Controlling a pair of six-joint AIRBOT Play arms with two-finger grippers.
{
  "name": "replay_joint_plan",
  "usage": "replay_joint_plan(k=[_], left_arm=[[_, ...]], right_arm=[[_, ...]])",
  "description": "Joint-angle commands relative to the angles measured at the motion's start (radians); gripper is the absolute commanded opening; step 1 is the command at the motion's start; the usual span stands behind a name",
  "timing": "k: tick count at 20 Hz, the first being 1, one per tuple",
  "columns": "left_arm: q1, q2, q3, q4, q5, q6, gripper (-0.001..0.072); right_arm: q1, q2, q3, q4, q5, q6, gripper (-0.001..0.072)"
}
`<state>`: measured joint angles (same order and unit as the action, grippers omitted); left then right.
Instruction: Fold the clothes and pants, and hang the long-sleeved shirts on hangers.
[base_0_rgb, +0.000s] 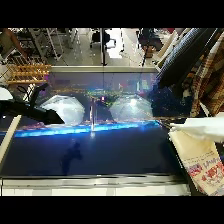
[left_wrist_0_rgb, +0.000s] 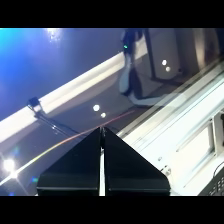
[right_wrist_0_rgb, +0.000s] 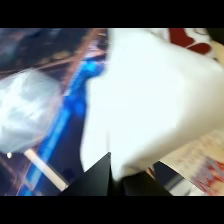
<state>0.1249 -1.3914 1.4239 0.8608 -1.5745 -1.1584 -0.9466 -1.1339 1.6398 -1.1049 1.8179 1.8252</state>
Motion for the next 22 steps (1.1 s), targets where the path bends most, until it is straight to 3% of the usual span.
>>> replay_joint_plan(k=[1,5,11,12,13,15,16,18,19,22], left_arm=[[0.000,-0.009,0.000,0.000,0.033,0.021,0.0007],[0.000,-0.036,0.000,0.000,0.050,0.022,0.0007],[0.000,-0.113,0.000,0.003,0.063,0.021,0.0007],[0.001,-0.122,0.000,0.007,0.071,0.021,0.0007],[0.001,-0.123,0.000,0.018,0.077,0.021,0.0007],[0.007,-0.103,0.001,0.083,0.091,0.005,0.0006],[0.010,-0.081,0.001,0.138,0.094,-0.021,0.0006],[0.015,-0.026,0.001,0.286,0.095,-0.065,0.0007],[0.016,0.009,0.001,0.385,0.100,-0.089,0.0006],[0.014,0.121,0.001,0.640,0.170,-0.145,0.0006]], right_arm=[[-0.146,0.136,-0.262,-0.159,0.020,-0.035,0.0015],[-0.169,0.181,-0.498,-0.314,0.024,-0.149,0.0016],[-0.168,0.179,-0.678,-0.598,-0.005,-0.365,0.0019],[-0.168,0.179,-0.685,-0.598,-0.028,-0.404,0.0068],[-0.168,0.179,-0.684,-0.599,-0.048,-0.438,0.0195],[-0.168,0.179,-0.674,-0.598,-0.074,-0.460,0.0566],[-0.168,0.179,-0.656,-0.598,-0.101,-0.476,0.0655],[-0.168,0.179,-0.585,-0.541,-0.177,-0.476,0.0672],[-0.168,0.179,-0.537,-0.439,-0.227,-0.475,0.0672],[-0.143,0.179,-0.464,0.110,-0.383,-0.486,0.0669]])
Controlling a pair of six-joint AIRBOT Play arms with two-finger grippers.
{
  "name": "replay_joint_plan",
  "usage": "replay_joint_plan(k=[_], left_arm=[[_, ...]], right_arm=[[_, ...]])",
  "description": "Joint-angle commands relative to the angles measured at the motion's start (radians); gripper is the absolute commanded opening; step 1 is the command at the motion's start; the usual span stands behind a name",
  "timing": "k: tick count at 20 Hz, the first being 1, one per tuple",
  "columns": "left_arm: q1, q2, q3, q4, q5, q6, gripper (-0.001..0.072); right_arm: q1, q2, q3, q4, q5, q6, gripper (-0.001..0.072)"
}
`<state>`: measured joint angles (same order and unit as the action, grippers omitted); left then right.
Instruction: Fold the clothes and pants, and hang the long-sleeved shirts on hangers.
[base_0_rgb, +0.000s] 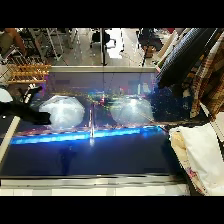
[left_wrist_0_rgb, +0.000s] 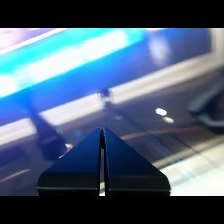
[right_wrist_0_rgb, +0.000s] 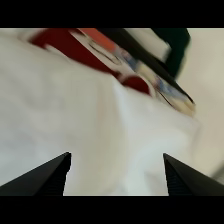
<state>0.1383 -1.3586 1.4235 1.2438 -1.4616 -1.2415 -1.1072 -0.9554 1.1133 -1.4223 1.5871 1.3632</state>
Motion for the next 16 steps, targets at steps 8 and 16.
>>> replay_joint_plan(k=[8,16], left_arm=[[0.000,0.233,0.001,0.270,0.082,-0.083,0.0007],[0.000,0.229,0.001,0.271,0.082,-0.083,0.0008]], right_arm=[[0.622,-0.008,-0.044,0.259,-0.422,-0.285,0.0336],[0.692,-0.005,-0.040,0.161,-0.818,-0.257,0.0016]])
